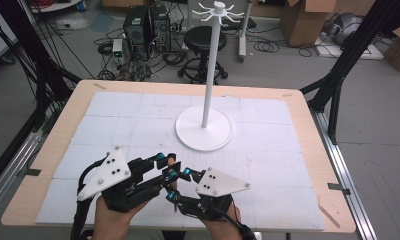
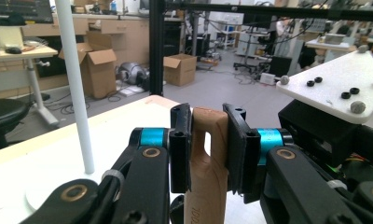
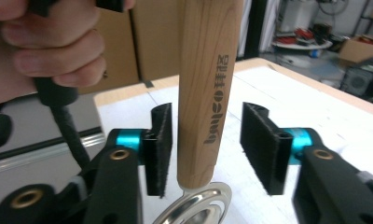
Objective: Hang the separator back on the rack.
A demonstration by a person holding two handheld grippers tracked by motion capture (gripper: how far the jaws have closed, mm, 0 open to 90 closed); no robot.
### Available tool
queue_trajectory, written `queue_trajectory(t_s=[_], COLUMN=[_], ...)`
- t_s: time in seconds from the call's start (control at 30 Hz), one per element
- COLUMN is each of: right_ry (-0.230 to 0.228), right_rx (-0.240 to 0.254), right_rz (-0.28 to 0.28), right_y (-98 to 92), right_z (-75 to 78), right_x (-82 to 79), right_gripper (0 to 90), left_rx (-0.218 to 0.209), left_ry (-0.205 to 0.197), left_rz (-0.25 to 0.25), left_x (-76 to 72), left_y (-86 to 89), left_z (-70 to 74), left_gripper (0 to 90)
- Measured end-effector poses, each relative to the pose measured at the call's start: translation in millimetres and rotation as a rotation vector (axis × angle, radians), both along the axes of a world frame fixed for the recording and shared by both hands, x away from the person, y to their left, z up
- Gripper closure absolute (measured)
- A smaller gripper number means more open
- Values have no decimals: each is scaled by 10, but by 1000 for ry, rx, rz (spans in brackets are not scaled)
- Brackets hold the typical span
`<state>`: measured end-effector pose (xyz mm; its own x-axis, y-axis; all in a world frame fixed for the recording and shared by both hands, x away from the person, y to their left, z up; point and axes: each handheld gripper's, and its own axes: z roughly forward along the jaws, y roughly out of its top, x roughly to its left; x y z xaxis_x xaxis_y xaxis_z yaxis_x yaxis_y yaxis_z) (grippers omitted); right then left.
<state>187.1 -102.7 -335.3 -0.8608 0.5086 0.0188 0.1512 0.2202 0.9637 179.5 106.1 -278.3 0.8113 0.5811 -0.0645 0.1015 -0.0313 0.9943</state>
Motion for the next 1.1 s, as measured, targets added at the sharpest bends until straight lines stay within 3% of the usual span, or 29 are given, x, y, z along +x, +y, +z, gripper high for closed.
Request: queue_trajectory(t_s=[0.07, 0.17, 0.23, 0.27, 0.3, 0.37, 0.43, 0.53, 0.63, 0.73, 0.93, 1.1], right_ry=[-1, -18, -29, -26, -15, 2, 30, 68, 101, 121, 128, 143], right_rx=[2, -15, -27, -30, -28, 0, 44, 103, 132, 135, 137, 135], right_rz=[-1, -13, -6, 7, 30, 95, 198, 355, 464, 529, 630, 645], right_y=[-18, -45, -58, -70, -84, -115, -153, -181, -194, -188, -150, -136], right_z=[-4, 10, 26, 35, 44, 61, 69, 69, 60, 37, 19, -1], right_x=[-1, -14, -23, -19, -10, 10, 49, 80, 104, 117, 112, 116], right_gripper=[684, 693, 696, 697, 697, 697, 697, 697, 697, 696, 696, 696], left_rx=[-4, -21, -40, -53, -73, -115, -145, -155, -174, -180, -144, -123], left_ry=[-2, 8, 7, 5, 14, 26, 36, 50, 52, 56, 89, 77], left_rz=[-1, -24, -69, -80, -104, -173, -253, -375, -439, -496, -571, -598], left_x=[1, 18, 38, 50, 68, 105, 128, 150, 142, 126, 112, 106], left_y=[-16, -1, 30, 53, 82, 154, 211, 257, 287, 282, 217, 204], left_z=[-3, -11, -18, -22, -24, -26, -26, -24, -21, -18, -26, -27], left_gripper=[727, 724, 708, 649, 558, 486, 469, 464, 461, 467, 493, 659])
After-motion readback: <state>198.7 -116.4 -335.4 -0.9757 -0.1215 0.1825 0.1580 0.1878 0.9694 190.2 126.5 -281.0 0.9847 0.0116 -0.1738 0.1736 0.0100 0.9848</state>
